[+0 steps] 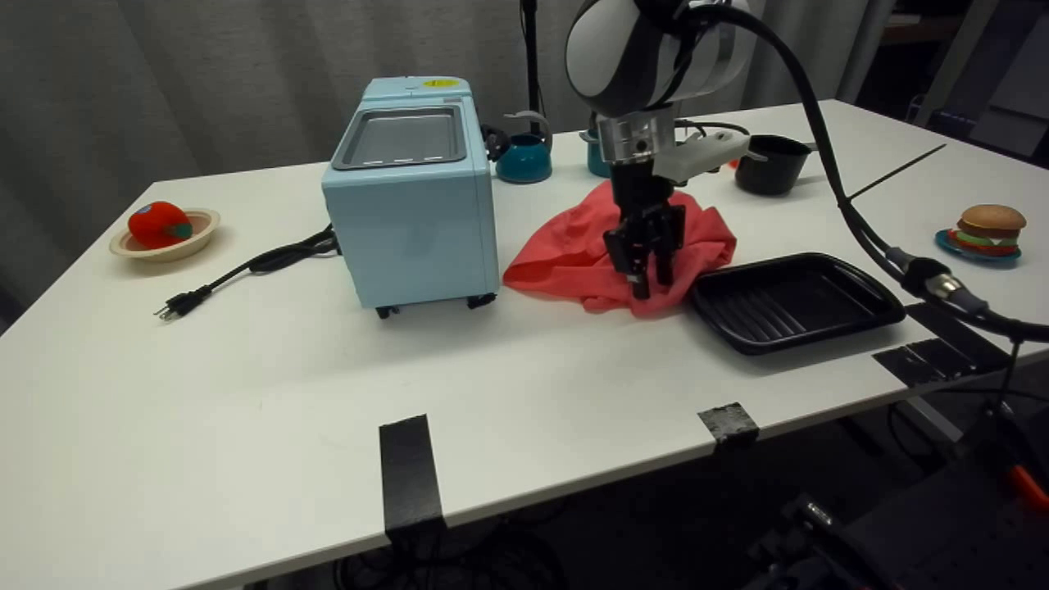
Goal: Unfold the peach shirt on the table.
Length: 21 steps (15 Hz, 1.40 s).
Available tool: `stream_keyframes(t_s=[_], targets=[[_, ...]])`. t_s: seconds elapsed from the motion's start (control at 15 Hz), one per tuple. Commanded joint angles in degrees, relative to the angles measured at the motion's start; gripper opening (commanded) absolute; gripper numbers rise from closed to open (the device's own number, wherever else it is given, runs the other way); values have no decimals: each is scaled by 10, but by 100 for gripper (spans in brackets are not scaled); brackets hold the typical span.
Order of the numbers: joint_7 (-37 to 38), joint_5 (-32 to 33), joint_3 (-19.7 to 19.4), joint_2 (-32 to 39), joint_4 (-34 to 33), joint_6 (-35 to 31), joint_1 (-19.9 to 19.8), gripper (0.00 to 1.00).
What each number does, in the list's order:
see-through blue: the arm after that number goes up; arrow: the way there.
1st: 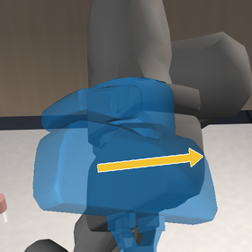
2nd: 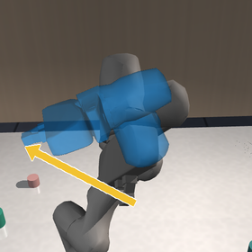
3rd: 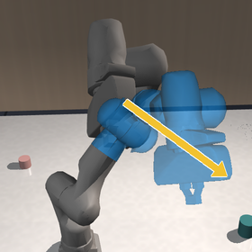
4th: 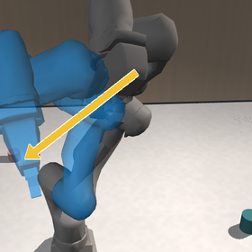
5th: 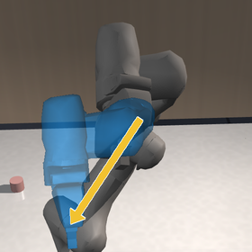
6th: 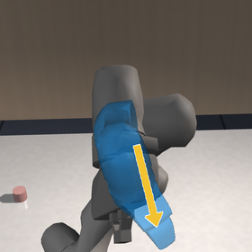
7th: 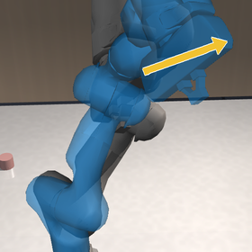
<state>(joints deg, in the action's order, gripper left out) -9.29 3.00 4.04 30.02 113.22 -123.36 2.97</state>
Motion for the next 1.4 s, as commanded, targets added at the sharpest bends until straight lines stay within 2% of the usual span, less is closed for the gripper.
stream_keyframes(t_s=[0.0,0.2,0.53,0.73,1.13,1.33], targets=[[-10,11,-1,8,-18,5,0,22],[-11,5,-2,3,-18,5,-6,1],[-11,-6,-4,-5,-13,-2,-19,0],[-1,13,-12,-18,0,-24,-14,0],[27,18,-38,-115,24,-49,-21,0],[71,63,-72,-168,38,-68,-22,0]])
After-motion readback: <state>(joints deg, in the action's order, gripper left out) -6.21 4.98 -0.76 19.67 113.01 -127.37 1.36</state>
